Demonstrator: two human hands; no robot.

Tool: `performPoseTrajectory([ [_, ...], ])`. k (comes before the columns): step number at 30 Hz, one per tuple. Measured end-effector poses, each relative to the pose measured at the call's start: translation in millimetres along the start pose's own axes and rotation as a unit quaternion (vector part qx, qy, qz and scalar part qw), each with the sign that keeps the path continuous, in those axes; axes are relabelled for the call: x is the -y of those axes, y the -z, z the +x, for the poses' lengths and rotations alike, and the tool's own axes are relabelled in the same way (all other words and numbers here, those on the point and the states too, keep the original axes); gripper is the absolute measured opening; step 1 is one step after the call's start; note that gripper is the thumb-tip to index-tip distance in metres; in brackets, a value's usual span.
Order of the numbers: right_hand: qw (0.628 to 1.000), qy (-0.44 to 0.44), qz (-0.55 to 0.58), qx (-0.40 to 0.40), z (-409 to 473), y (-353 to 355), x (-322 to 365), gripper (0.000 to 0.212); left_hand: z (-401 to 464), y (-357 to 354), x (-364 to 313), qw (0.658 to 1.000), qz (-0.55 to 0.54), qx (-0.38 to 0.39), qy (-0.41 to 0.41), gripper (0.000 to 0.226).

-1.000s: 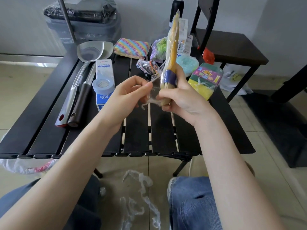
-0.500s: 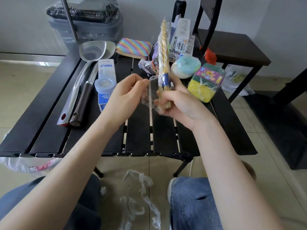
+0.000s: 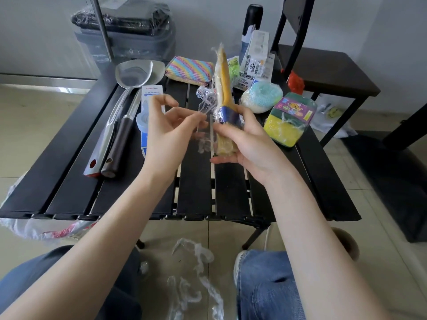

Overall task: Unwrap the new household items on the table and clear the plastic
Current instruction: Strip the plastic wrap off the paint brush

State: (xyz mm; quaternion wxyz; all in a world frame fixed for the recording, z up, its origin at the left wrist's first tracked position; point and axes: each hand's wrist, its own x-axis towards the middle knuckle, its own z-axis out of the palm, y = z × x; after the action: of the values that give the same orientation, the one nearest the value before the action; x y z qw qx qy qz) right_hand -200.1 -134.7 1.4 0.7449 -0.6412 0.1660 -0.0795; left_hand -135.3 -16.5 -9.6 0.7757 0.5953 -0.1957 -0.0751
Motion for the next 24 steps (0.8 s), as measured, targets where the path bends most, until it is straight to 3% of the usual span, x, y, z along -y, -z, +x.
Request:
performPoseTrajectory([
  [2,0.997,0.034,-0.062,-0.015,-2.7,-1.8,-2.6,0.049,1.4,-1.0,-0.6,0.998,0.021,0.035,0.039,0.02],
  [4,0.991,0.064,-0.11,-0.033,-4.9,-5.9,-6.6,0.043,2.2,-1.4,3.6,0.993,0.099,0.059,0.025,0.017],
  [7,0.984,0.092,-0.128,-0.084,-4.5,-12.9,-14.0,0.035,4.0,-2.4,9.5,0.984,0.172,0.05,-0.005,0.031],
  [11,0.978,0.12,-0.15,-0.083,-3.0,-24.7,-17.7,0.034,4.5,-6.0,11.7,0.98,0.192,0.005,-0.044,0.019],
  [17,0.997,0.028,-0.008,-0.066,1.8,-26.0,-16.8,0.023,7.1,-2.1,10.8,0.963,0.223,-0.102,-0.114,0.023],
  [19,0.998,-0.003,0.044,-0.055,3.1,-23.1,-13.5,0.019,8.9,0.2,8.7,0.969,0.187,-0.127,-0.096,0.025],
  [24,0.984,-0.055,0.166,-0.024,6.1,-10.0,-13.1,0.033,12.4,7.8,1.9,0.986,0.111,-0.117,-0.032,0.026],
])
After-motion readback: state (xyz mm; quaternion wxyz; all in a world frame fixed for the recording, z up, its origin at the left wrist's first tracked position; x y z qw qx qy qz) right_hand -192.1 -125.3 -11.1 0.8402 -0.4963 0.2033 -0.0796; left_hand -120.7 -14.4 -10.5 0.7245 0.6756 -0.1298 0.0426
